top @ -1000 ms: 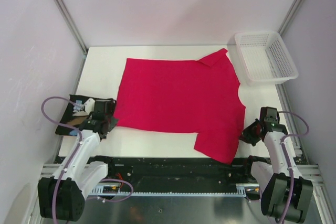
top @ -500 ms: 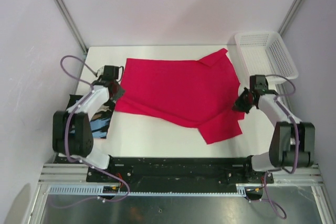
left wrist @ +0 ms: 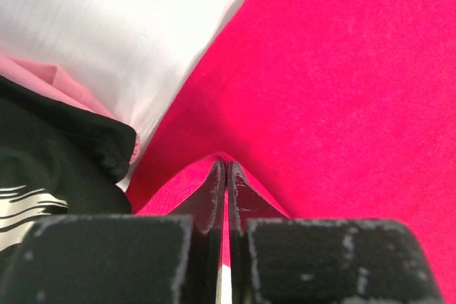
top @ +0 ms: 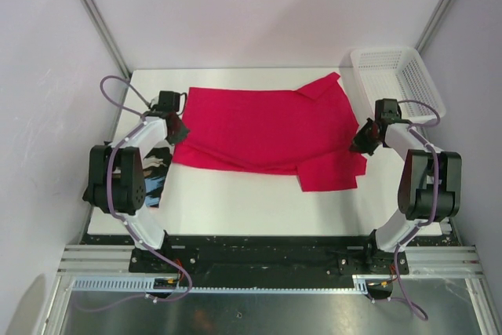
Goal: Fold and stack the t-shirts
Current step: Fold the flattened tshirt in 1/3 of the way
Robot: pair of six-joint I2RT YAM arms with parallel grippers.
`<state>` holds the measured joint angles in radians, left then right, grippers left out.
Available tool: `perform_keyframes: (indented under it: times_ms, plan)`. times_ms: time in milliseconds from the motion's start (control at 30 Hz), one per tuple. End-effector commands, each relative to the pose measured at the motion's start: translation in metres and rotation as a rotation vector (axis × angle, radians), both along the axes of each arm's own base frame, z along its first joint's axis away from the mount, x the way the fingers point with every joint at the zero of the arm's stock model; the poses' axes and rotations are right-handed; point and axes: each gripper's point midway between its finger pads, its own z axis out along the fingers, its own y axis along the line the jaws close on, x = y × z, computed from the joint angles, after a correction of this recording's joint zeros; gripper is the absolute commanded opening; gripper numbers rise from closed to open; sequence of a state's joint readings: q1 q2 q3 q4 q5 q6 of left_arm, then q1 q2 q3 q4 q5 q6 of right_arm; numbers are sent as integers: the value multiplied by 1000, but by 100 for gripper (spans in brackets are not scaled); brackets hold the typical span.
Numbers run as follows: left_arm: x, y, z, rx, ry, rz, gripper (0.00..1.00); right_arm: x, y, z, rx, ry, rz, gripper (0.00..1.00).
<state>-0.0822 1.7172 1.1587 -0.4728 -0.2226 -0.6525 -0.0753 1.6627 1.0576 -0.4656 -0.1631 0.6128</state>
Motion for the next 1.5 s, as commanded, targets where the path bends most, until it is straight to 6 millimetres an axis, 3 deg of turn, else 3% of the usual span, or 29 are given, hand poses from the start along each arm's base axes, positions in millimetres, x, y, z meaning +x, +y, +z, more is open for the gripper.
perform_keyframes:
  times_ms: [0,333,767,1067,1467]
  plan:
    - [12,14,27,17,-83,14,0,16,-12,15,-26,-62,-8,0]
    - [10,17,21,3,-70,16,0,17,-16,20,-25,-75,-21,0]
    - [0,22,35,2,-106,39,0,10,-25,29,-53,-77,-31,0]
    - [-4,25,28,4,-91,45,0,5,-31,30,-71,-66,-41,0]
    - [2,26,26,-2,-88,49,0,7,-36,36,-53,-92,-57,0]
